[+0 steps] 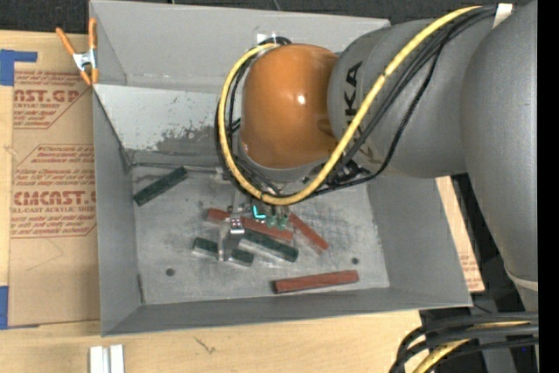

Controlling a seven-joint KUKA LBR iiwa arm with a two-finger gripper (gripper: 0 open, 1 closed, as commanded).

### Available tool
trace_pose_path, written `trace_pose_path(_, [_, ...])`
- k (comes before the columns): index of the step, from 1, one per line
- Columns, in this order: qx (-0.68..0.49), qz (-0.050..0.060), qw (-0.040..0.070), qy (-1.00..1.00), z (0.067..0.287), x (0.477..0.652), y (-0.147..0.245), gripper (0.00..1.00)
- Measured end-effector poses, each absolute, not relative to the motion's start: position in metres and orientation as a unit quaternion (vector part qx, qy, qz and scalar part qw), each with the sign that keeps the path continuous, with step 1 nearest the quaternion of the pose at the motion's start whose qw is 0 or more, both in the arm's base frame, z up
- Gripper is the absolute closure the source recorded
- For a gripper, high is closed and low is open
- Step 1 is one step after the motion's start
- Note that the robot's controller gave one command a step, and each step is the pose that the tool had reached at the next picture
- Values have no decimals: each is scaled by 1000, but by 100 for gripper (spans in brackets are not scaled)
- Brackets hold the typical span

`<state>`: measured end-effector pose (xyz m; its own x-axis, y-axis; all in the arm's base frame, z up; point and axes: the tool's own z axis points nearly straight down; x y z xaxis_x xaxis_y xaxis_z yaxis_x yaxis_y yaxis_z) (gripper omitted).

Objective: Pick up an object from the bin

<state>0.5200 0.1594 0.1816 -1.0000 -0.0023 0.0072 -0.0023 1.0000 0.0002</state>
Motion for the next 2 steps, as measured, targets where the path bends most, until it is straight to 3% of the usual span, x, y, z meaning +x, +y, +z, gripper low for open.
trace_pose_path(1, [0,-1,0,-1000,186,522,159,0])
trace_pose_path(2, [-20,-6,-14,-1000,79,524,106,100])
